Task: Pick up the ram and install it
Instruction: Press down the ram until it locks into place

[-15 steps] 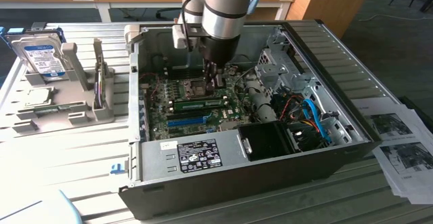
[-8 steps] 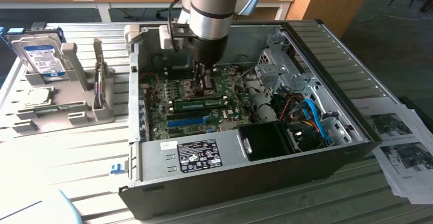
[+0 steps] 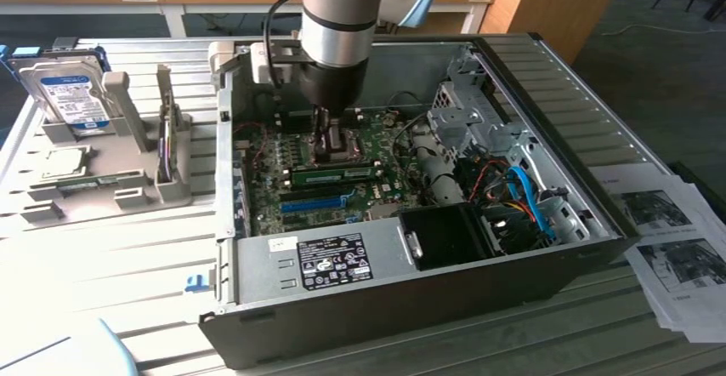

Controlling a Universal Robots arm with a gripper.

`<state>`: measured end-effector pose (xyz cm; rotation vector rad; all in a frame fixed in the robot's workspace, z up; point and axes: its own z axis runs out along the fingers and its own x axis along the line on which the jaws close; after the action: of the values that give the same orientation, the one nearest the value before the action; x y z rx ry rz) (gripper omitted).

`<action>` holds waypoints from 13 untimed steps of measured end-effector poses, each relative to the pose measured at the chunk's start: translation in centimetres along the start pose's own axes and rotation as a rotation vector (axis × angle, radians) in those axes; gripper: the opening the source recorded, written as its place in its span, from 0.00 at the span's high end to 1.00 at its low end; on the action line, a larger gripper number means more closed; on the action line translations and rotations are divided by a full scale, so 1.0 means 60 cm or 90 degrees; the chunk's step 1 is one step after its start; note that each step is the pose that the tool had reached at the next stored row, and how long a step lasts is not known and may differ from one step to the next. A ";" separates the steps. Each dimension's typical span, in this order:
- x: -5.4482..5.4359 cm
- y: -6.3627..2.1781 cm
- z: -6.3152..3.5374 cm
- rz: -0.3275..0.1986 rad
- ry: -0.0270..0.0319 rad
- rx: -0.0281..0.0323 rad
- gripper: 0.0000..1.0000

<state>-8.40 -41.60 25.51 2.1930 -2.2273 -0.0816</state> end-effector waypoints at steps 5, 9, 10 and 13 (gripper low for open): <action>0.000 0.016 0.001 0.000 0.0000 0.0000 0.91; 0.000 0.031 0.002 0.000 0.0000 0.0000 0.91; 0.001 0.034 0.002 0.000 0.0000 0.0000 0.91; 0.001 0.040 0.002 0.000 0.0000 0.0000 0.91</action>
<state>-10.80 -41.60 25.49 2.1929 -2.2275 -0.0817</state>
